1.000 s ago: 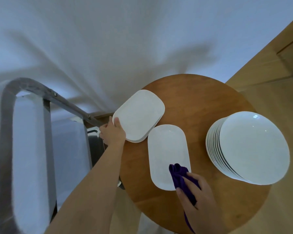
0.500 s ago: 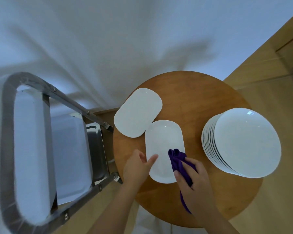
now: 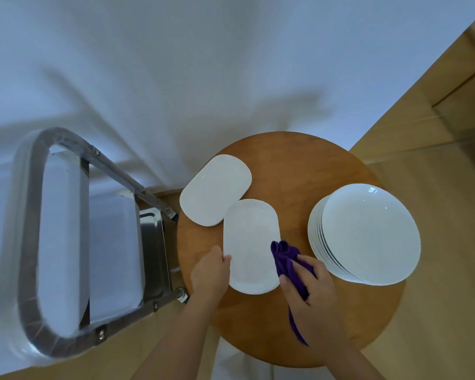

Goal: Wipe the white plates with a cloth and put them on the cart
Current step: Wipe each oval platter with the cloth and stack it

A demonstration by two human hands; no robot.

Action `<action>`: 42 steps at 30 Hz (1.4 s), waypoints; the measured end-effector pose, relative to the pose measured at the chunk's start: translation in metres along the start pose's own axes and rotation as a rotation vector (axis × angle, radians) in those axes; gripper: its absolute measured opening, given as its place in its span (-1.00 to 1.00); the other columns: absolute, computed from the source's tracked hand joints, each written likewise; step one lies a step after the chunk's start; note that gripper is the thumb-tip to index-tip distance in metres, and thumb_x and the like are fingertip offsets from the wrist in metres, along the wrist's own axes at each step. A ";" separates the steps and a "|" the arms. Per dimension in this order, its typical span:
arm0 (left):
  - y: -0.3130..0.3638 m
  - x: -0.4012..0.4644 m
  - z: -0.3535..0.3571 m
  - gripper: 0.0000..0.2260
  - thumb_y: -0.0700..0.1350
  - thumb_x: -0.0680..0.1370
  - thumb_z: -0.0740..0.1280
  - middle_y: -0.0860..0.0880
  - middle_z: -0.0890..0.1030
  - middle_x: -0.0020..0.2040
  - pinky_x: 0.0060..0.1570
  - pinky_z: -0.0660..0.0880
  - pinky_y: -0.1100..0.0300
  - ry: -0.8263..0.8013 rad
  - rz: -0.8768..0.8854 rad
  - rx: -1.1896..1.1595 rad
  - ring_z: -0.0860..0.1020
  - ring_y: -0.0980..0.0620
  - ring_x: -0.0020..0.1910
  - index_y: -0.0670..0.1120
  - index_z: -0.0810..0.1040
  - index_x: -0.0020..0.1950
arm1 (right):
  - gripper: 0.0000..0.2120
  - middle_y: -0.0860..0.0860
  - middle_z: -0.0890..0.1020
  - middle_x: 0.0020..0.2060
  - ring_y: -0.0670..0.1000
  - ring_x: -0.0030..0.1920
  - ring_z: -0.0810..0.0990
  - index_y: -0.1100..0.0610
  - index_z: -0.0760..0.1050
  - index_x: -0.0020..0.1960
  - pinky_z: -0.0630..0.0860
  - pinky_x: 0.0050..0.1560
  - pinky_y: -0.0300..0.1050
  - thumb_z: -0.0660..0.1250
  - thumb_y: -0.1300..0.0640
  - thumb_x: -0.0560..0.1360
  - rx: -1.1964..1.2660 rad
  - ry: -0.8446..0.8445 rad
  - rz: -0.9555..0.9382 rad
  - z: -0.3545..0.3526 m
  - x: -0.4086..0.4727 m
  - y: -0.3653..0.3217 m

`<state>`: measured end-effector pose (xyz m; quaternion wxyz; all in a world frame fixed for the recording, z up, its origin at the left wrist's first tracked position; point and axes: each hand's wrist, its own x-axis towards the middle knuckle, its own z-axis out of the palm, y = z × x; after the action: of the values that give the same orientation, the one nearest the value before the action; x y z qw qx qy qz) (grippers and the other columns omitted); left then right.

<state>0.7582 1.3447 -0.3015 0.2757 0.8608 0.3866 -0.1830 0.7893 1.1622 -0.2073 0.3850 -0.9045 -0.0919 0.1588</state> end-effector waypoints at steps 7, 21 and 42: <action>0.024 -0.018 -0.011 -0.81 -0.02 0.66 0.11 0.06 0.51 -0.03 -0.18 0.43 0.29 0.079 -0.120 -0.585 0.52 0.09 -0.08 -0.04 0.35 0.23 | -0.62 -0.05 0.44 0.23 -0.05 0.20 0.38 0.06 0.43 0.29 0.47 0.22 -0.10 0.34 0.05 0.49 0.006 0.015 0.005 -0.020 -0.009 0.002; 0.066 -0.127 -0.097 -0.59 0.29 0.54 0.14 -0.12 0.62 0.06 0.06 0.58 -0.12 -0.138 -0.344 -1.369 0.59 -0.16 0.05 0.02 0.48 0.14 | -0.70 -0.13 0.65 0.00 -0.07 -0.02 0.64 -0.12 0.64 -0.03 0.57 -0.10 -0.17 0.41 -0.10 0.24 -0.516 -0.092 -0.896 -0.051 -0.035 -0.066; 0.082 -0.199 -0.151 -0.55 0.21 0.49 0.30 -0.16 0.68 0.00 0.04 0.59 -0.10 0.110 0.011 -1.534 0.65 -0.16 0.01 -0.11 0.61 0.16 | -0.75 0.21 0.58 0.09 0.29 0.03 0.54 0.20 0.60 0.07 0.49 -0.05 0.16 0.37 0.14 0.42 -0.302 0.312 -0.861 -0.094 0.032 -0.162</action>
<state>0.7107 1.2803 -0.0510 0.7769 0.4384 0.4141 0.1807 0.8453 1.2198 -0.0357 0.2892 -0.8430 -0.4213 -0.1679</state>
